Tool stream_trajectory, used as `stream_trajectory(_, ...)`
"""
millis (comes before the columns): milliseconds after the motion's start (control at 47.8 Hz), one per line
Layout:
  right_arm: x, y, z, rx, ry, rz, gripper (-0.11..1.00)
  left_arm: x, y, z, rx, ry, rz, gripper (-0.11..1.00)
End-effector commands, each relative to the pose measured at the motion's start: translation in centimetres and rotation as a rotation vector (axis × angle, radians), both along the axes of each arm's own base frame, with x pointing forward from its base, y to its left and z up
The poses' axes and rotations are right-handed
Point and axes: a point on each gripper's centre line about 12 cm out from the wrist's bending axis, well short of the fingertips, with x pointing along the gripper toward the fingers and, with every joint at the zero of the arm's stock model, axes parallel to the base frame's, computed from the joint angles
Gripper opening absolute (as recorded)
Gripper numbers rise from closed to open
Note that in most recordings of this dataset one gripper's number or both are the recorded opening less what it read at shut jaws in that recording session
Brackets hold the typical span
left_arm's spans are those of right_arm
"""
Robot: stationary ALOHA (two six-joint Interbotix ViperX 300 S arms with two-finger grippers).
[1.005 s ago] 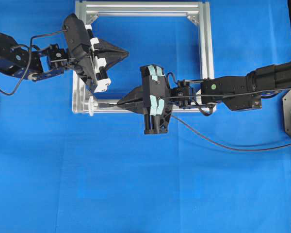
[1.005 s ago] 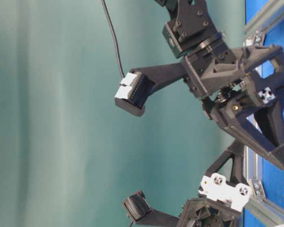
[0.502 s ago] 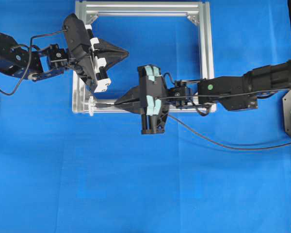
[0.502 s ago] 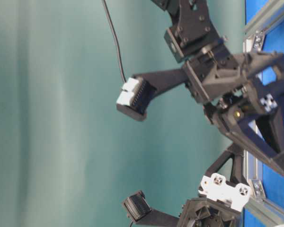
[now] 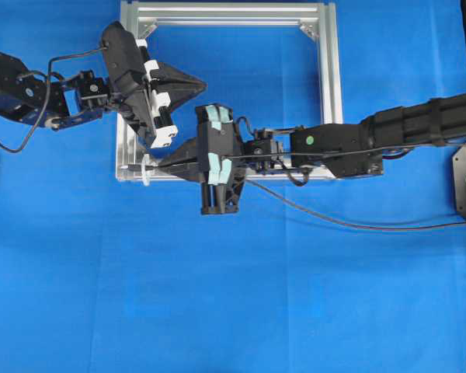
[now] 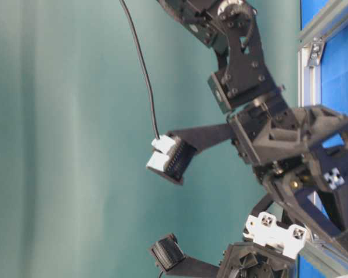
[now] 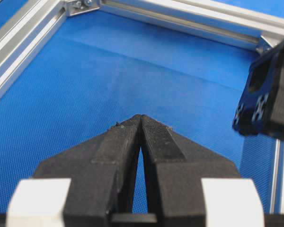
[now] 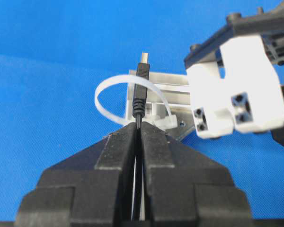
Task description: Insert the wire through the string loop located on the left side.
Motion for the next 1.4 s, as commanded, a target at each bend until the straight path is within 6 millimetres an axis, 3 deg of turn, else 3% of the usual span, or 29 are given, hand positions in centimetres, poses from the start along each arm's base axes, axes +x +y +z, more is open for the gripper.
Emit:
stream_trajectory(0, 0.8, 0.0, 1.8, -0.004, -0.055, 0.002, 0.0, 0.4, 0.0, 1.7, 0.015, -0.055, -0.005, 0.0)
stream_trajectory(419, 1.2, -0.1, 1.5, -0.004, -0.054, 0.001, 0.0, 0.3, 0.0, 1.7, 0.015, -0.053, -0.005, 0.0)
stream_trajectory(607, 1.1, -0.1, 1.5, -0.004, -0.054, 0.001, 0.0, -0.6, -0.3, 1.7, 0.016, -0.047, -0.006, 0.0)
stream_trajectory(1235, 1.0, 0.0, 1.3, -0.002, -0.044, 0.002, 0.0, -9.5, -0.4, 0.6, 0.002, 0.014, 0.075, 0.0)
stream_trajectory(1381, 1.0, -0.1, 1.3, -0.002, -0.044, 0.0, 0.0, -10.9, -0.4, 0.3, -0.004, 0.03, 0.091, 0.0)
